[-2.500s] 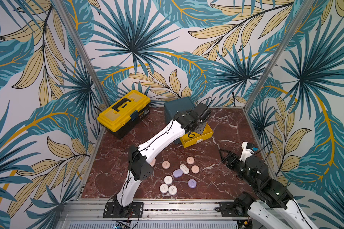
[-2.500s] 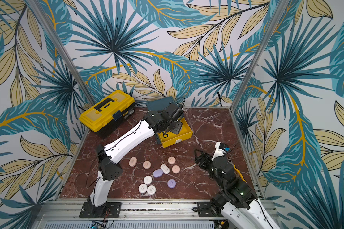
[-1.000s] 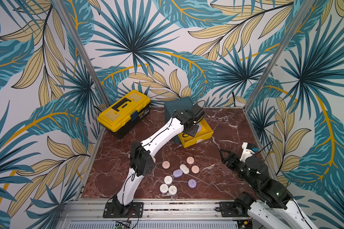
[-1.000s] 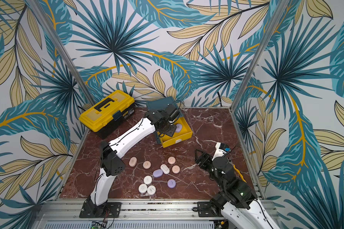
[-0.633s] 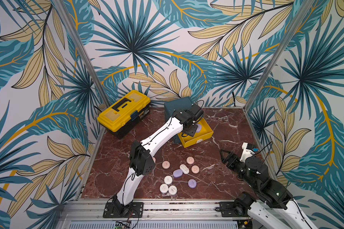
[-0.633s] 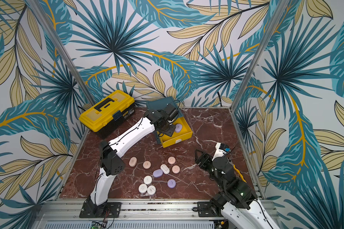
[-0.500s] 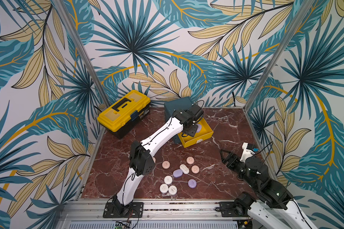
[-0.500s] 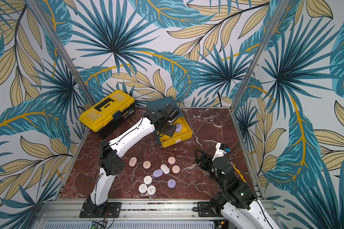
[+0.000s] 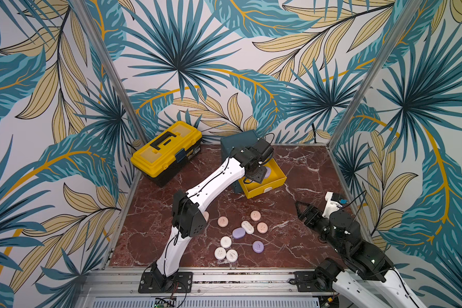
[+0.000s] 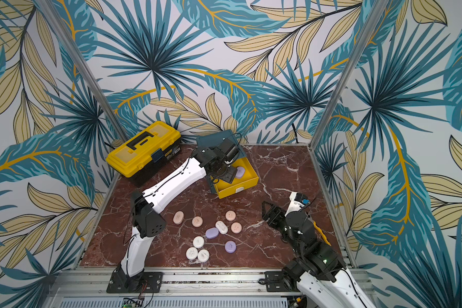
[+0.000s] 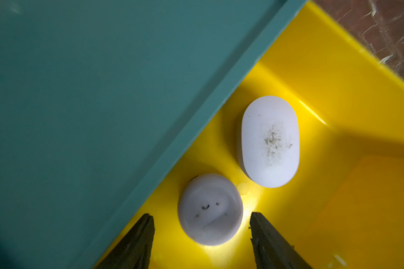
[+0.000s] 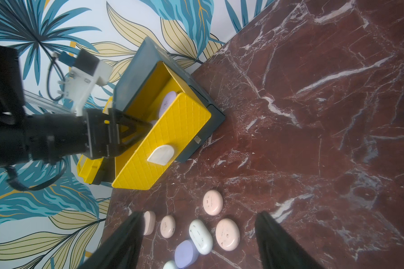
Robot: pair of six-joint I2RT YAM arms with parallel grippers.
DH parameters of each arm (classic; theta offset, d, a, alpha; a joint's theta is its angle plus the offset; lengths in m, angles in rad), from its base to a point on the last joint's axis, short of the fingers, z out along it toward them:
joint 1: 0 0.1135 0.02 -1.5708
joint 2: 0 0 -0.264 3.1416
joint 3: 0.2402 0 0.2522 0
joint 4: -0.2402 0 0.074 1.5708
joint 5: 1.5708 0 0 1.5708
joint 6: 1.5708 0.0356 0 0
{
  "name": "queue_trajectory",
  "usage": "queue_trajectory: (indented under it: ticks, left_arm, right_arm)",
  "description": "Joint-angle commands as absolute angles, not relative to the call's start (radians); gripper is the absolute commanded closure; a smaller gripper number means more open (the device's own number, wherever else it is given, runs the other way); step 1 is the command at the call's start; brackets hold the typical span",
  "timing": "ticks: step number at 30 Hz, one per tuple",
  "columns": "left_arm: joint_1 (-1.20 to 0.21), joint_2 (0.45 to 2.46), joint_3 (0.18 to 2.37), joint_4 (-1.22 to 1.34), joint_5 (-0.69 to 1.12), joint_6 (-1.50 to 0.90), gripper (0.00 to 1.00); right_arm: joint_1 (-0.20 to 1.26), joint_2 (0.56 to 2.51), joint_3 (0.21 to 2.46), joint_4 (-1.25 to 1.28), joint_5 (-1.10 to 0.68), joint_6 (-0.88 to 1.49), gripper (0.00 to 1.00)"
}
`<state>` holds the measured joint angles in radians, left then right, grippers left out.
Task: Put the bluetooth earphones in the drawer according to color
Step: Place the bluetooth earphone in the drawer, then pick up the Bluetooth earphone from the center of the board.
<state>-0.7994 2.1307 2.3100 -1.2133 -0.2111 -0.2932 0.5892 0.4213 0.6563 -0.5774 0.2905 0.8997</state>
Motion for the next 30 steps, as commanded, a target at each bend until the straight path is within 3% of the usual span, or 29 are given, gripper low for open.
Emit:
queue_trajectory:
  ticks: [1,8,16,23,30]
  left_arm:
    - [-0.822,1.903,2.265,-1.107,-0.305,-0.265,0.28]
    - [-0.856,1.589,2.03,-0.98,-0.418,-0.266,0.27]
    - [-0.813,1.283,1.508,-0.992,-0.487,-0.433,0.26]
    - [-0.726,1.091,1.202,-1.019,-0.462,-0.557,0.24]
    - [-0.646,0.991,1.112,-1.06,-0.447,-0.589,0.22]
  right_arm:
    - [0.59,0.441,0.679,-0.594,0.282,0.875,0.2]
    - [0.59,0.545,0.721,-0.591,0.178,0.848,0.2]
    - [0.611,0.719,0.694,-0.597,-0.054,0.882,0.21]
    - [0.796,0.887,0.709,-0.657,0.01,0.911,0.21]
    - [0.984,1.118,0.746,-0.631,0.089,0.983,0.19]
